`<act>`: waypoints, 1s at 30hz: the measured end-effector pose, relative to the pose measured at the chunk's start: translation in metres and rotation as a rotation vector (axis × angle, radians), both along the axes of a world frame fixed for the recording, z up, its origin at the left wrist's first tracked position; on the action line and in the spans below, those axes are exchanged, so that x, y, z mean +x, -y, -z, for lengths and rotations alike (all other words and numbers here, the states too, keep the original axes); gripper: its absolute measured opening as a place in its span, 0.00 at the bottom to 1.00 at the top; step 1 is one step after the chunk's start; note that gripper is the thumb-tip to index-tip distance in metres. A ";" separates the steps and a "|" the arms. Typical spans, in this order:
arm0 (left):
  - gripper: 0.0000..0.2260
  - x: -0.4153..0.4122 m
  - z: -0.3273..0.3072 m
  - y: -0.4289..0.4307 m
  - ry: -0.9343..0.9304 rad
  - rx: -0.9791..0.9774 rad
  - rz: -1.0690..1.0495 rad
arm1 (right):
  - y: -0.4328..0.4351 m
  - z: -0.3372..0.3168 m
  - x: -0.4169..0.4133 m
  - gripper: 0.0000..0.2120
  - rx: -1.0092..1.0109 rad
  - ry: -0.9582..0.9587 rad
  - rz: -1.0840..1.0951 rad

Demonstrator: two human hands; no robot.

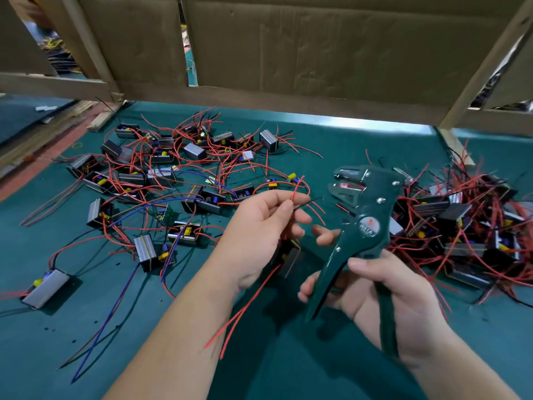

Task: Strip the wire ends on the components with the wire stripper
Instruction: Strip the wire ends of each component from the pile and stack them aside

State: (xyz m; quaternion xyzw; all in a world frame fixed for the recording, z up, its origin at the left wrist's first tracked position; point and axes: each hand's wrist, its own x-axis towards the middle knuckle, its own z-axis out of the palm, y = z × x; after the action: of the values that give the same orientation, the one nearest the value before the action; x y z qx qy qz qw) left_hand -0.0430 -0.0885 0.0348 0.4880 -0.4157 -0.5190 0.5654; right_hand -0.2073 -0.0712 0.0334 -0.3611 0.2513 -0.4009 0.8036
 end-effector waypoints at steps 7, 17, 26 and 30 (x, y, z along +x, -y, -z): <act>0.08 -0.010 -0.005 -0.002 -0.659 0.076 0.047 | -0.006 0.006 0.007 0.26 -0.022 -0.026 -0.179; 0.18 -0.009 0.017 0.009 0.139 -0.050 -0.219 | 0.013 -0.005 -0.026 0.15 -0.274 -0.188 0.593; 0.26 -0.001 0.036 0.008 1.074 -0.071 -0.184 | 0.017 -0.006 -0.040 0.18 -0.314 -0.263 0.692; 0.19 0.004 0.040 0.010 1.291 0.045 -0.172 | 0.013 -0.011 -0.039 0.19 -0.376 -0.135 0.577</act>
State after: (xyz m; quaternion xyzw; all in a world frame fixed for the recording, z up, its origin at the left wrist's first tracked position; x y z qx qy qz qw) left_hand -0.0390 -0.0981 -0.0051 0.7448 -0.6203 -0.0829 0.2314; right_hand -0.2461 -0.0841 0.0443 -0.4425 0.3176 -0.6258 0.5583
